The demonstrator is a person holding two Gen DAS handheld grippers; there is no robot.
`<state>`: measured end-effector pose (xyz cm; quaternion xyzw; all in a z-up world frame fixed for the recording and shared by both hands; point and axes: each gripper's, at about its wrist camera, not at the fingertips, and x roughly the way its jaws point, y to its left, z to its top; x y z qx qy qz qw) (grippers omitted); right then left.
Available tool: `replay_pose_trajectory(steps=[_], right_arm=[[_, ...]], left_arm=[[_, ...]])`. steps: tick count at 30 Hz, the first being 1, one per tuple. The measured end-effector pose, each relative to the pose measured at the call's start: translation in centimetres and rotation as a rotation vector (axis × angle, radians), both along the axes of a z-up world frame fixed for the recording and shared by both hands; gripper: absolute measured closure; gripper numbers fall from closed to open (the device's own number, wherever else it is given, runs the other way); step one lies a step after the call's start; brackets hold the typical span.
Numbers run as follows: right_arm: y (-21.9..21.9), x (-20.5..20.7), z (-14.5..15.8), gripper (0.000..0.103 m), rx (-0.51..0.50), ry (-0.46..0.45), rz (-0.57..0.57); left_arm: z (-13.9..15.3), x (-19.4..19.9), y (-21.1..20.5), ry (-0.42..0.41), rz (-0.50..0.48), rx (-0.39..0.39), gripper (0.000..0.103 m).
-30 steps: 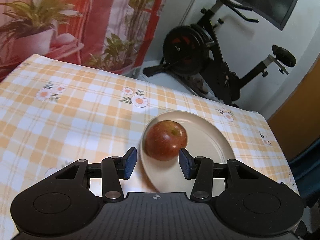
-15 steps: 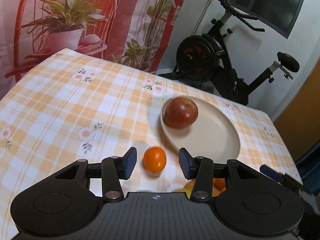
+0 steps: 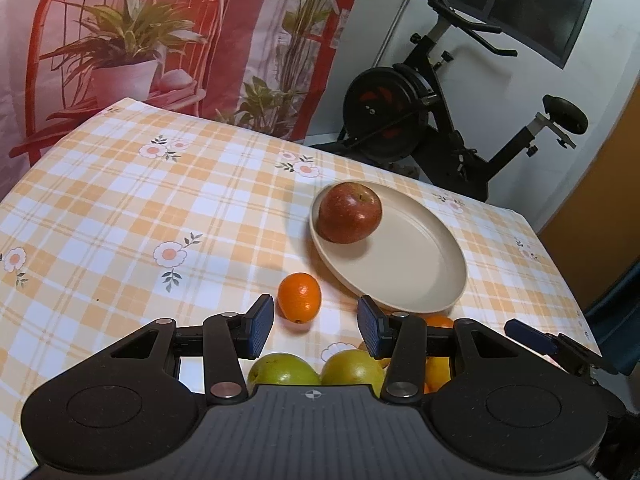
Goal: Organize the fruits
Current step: 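Move the left tool back toward the yellow lemon in the fruit pile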
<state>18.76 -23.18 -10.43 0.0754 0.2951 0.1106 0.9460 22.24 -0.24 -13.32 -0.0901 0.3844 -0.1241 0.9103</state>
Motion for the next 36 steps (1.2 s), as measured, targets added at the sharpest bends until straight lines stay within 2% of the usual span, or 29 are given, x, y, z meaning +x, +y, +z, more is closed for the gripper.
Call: replay_pose_trajectory(steps=[9,17,26,36], right_arm=[[2.0,0.1,0.2,0.034,-0.037,0.05,0.105],[2.7,1.1,-0.5,0.046,-0.022,0.153,0.148],[1.8,0.8,-0.7,0.049,0.018,0.173,0.134],[-1.5,-0.8,-0.4,0.048,0.095,0.145,0.073]], left_arm=[[0.0,-0.3,-0.4,0.0,-0.013,0.0,0.054],[0.0,-0.5,-0.6,0.003,-0.023,-0.002,0.054],[0.1,-0.3,-1.2,0.017,-0.049,-0.008,0.054],[0.0,0.7,-3.9,0.055,-0.149,-0.04,0.055]])
